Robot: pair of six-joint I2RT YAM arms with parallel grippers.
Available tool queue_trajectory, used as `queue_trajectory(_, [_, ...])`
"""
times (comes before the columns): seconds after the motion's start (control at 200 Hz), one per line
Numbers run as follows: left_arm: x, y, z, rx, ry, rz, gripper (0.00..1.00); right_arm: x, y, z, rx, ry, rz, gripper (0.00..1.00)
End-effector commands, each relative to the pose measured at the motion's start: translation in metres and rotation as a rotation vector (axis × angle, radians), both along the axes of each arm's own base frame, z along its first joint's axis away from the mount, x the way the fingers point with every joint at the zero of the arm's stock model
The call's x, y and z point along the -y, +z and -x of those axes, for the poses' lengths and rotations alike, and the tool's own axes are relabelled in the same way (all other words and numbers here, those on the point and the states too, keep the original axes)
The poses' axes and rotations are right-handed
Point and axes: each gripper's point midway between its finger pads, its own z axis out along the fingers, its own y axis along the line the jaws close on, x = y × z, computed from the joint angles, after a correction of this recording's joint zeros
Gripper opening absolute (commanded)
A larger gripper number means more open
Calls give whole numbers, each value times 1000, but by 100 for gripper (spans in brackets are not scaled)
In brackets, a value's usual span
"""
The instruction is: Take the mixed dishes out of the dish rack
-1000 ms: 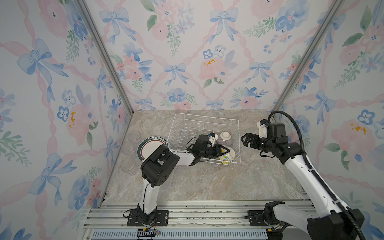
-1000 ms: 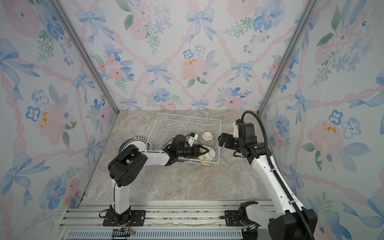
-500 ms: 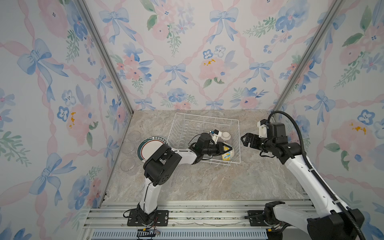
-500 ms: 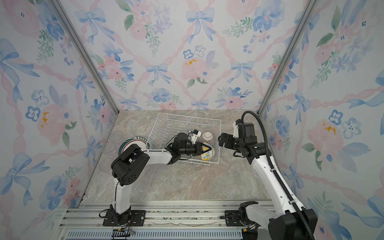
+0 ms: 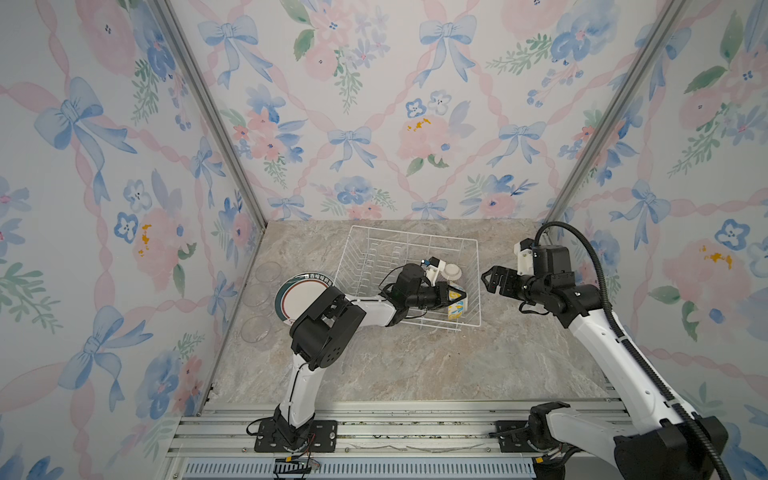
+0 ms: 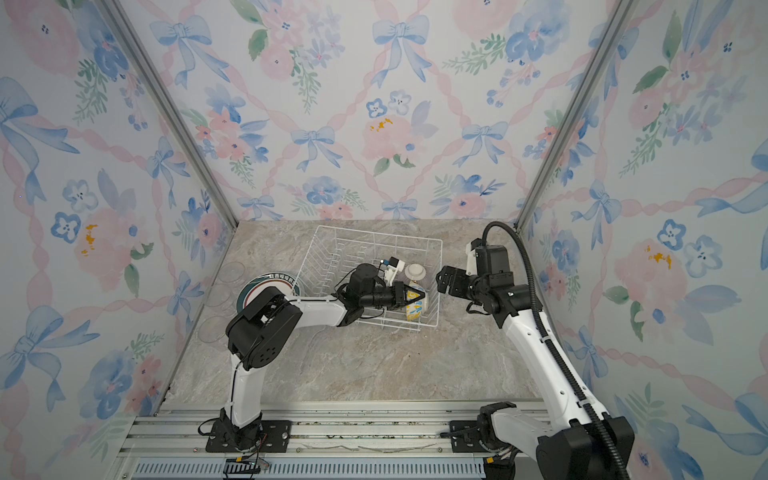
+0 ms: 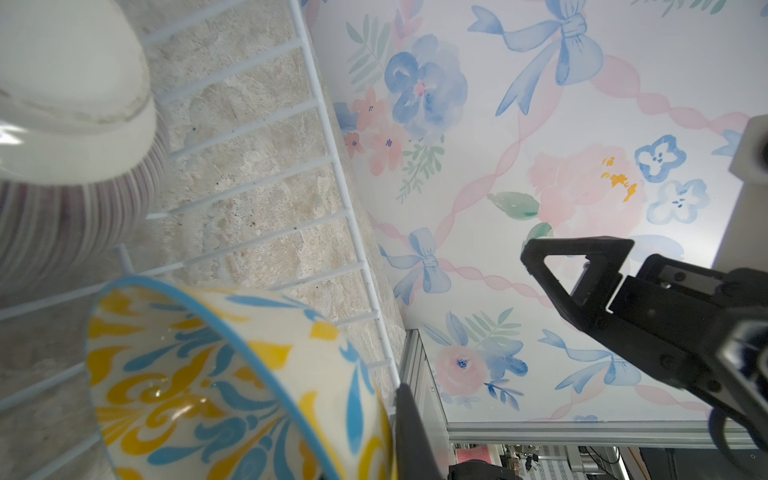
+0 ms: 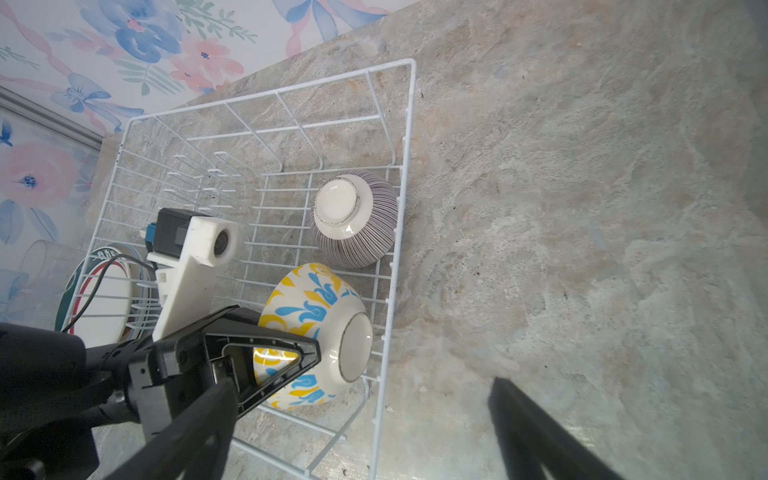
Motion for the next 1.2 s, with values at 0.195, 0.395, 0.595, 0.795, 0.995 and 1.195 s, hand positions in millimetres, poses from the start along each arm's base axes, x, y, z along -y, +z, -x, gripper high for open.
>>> queue_trajectory(0.195, [-2,2,-9,27,18,-42,0,1,-1,-2,5,6,-1,97])
queue_trajectory(0.395, [-9,13,-14,95,48,-121,0,-1,-2,-3,-3,9,-15,97])
queue_trajectory(0.595, [-18,27,-21,161,87,-218,0,-5,-2,-5,3,15,-41,97])
queue_trajectory(0.795, [-36,47,-30,249,147,-332,0,-14,3,-8,18,39,-73,97])
queue_trajectory(0.995, [-56,79,-36,333,208,-366,0,-30,13,-13,57,79,-100,97])
queue_trajectory(1.195, [-81,102,-41,372,268,-379,0,-47,26,-17,108,129,-152,97])
